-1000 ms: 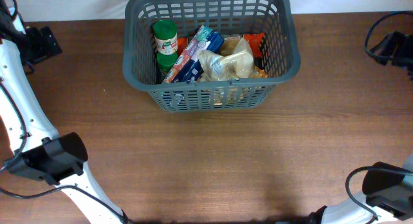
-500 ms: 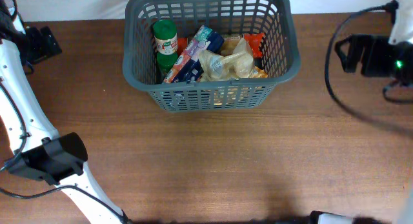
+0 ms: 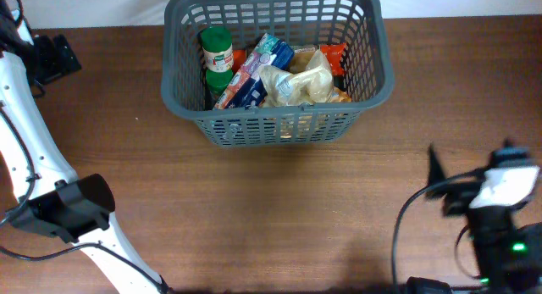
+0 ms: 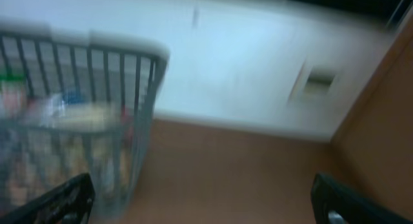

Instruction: Pack container

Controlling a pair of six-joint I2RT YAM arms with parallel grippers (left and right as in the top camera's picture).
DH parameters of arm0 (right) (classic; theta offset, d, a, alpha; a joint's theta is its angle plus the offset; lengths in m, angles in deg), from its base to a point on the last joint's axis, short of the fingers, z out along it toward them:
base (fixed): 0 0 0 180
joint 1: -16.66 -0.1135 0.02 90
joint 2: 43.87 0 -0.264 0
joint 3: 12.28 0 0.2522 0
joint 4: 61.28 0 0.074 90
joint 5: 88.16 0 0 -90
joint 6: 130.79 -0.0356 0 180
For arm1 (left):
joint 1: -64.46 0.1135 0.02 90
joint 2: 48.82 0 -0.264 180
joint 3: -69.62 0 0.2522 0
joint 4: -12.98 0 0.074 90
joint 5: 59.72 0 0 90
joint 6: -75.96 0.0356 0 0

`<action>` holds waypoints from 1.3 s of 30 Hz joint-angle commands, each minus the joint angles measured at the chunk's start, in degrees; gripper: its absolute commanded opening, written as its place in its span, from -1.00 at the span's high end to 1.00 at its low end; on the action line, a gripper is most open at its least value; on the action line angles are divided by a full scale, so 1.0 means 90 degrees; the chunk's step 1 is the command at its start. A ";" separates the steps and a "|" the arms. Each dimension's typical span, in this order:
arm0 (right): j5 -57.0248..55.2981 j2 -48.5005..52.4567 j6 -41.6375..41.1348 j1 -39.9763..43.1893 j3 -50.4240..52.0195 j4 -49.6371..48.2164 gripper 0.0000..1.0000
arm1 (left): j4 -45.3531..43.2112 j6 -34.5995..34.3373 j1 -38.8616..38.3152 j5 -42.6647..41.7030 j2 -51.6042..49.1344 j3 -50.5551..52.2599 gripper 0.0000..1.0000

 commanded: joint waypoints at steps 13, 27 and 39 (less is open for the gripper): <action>0.0041 -0.2489 0.0044 -0.0046 0.3917 -0.0063 -0.98 | -0.0012 -0.0039 0.0034 -0.0053 -0.0039 0.0024 -0.99; -0.0032 -0.2492 0.0046 -0.0044 0.4065 -0.0109 -0.97 | -0.0012 -0.0039 0.0034 -0.0056 -0.0039 0.0024 -0.99; -0.0032 -0.2492 0.0046 -0.0044 0.4065 -0.0109 -0.97 | -0.0012 -0.0039 0.0034 -0.0053 -0.0039 0.0024 -0.98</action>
